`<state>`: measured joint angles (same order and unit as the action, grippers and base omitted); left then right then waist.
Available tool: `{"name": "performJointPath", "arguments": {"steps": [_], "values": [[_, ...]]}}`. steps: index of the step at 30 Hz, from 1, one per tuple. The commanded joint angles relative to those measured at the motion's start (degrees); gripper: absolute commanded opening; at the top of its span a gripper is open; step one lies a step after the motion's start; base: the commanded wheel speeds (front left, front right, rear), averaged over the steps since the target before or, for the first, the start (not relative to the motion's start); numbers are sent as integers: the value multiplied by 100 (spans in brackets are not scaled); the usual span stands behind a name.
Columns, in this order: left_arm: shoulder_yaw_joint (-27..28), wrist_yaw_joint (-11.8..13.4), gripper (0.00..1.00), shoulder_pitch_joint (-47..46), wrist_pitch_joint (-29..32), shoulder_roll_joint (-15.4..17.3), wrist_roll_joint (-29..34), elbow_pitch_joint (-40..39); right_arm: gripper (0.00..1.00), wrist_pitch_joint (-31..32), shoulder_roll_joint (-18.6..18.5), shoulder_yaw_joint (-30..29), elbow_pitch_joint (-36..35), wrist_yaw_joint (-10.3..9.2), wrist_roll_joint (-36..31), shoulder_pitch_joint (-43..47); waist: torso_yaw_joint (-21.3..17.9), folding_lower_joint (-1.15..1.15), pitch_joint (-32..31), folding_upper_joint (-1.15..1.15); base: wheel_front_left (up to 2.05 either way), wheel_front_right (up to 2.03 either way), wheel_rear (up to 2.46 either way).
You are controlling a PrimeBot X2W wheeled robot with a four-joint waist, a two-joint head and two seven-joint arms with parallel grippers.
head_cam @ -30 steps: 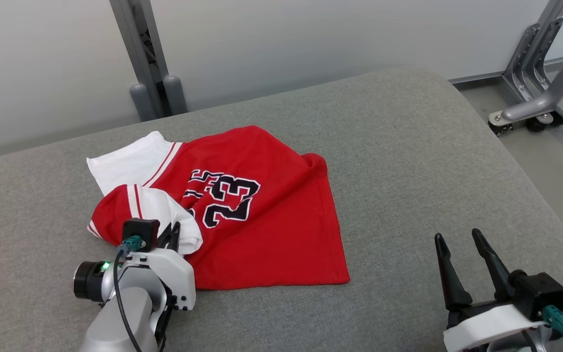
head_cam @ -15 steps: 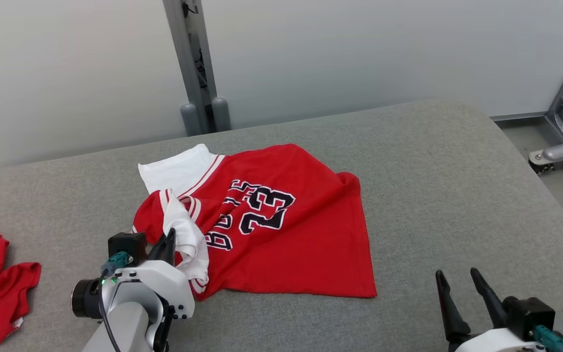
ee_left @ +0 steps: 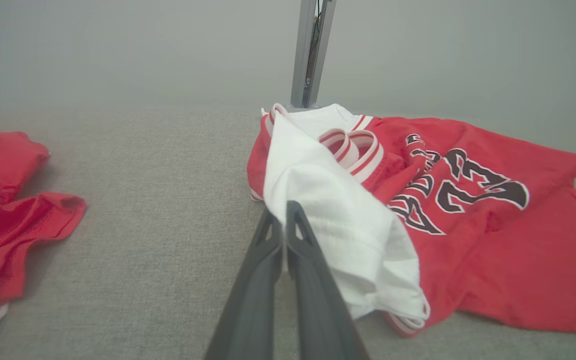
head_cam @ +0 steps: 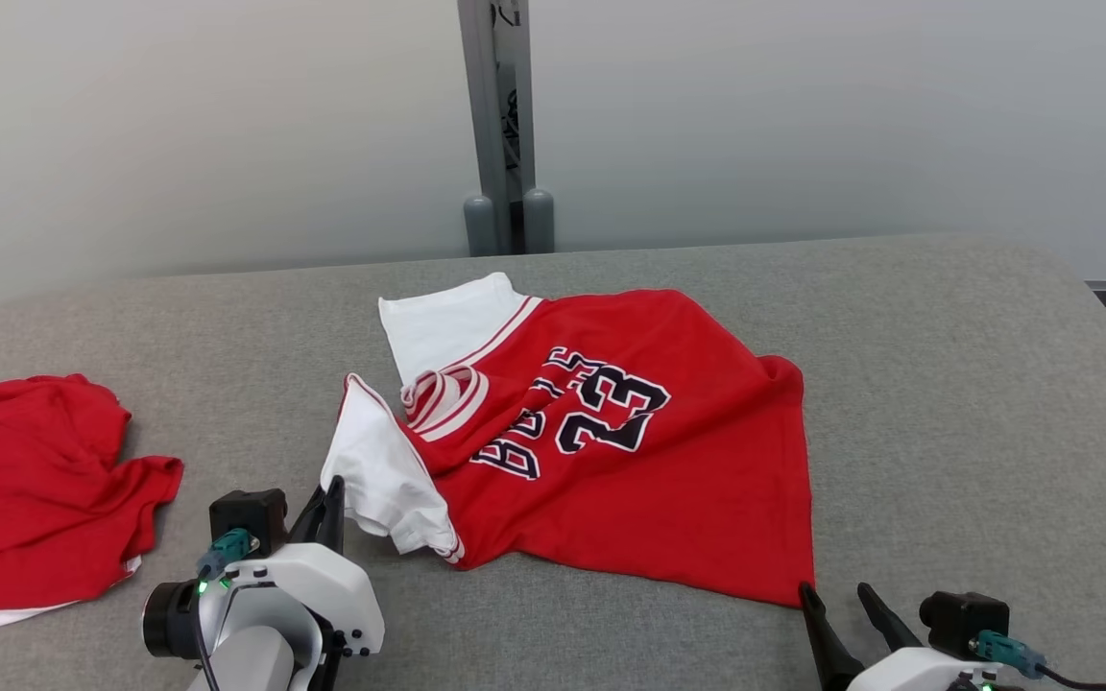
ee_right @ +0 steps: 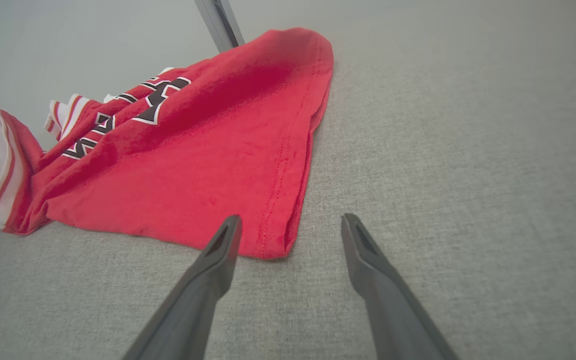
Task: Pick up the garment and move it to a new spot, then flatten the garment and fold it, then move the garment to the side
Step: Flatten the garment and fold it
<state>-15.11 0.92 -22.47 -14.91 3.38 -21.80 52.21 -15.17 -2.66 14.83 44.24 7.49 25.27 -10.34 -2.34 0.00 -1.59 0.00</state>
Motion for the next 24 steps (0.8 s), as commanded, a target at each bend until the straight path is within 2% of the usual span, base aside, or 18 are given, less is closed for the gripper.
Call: {"name": "performJointPath", "arguments": {"steps": [1, 8, 15, 16, 17, 24], "values": [[-4, 8, 0, 69, -17, 40, 6, -25, 100, -11, -47, 20, 66, 1, 69, -65, 79, 0, 15, 0, 0, 0, 0], [-66, -24, 0, 69, -17, -1, 0, -22, 100, 67, -44, 567, 917, 1, 1155, -455, 288, 0, 37, 0, 0, 0, 0], [-81, -26, 0, 91, -17, -20, -50, -85, 100, 29, -36, 813, 1233, 1, 1637, -623, 354, 0, 32, 0, 0, 0, 0], [-83, -22, 0, 80, -17, -24, -62, -100, 38, 22, -33, 906, 1301, 1, 1792, -643, 365, 0, 35, 0, 0, 0, 0], [-80, -15, 0, 78, -17, -27, -61, -106, 0, 19, -33, 952, 1336, 1, 1832, -664, 368, 0, 37, 0, 0, 0, 0], [-16, 31, 0, 116, -17, -30, -59, -129, 0, -1, -32, 1089, 1429, 1, 1980, -823, 322, 0, 30, 0, 0, 0, 0]]}}
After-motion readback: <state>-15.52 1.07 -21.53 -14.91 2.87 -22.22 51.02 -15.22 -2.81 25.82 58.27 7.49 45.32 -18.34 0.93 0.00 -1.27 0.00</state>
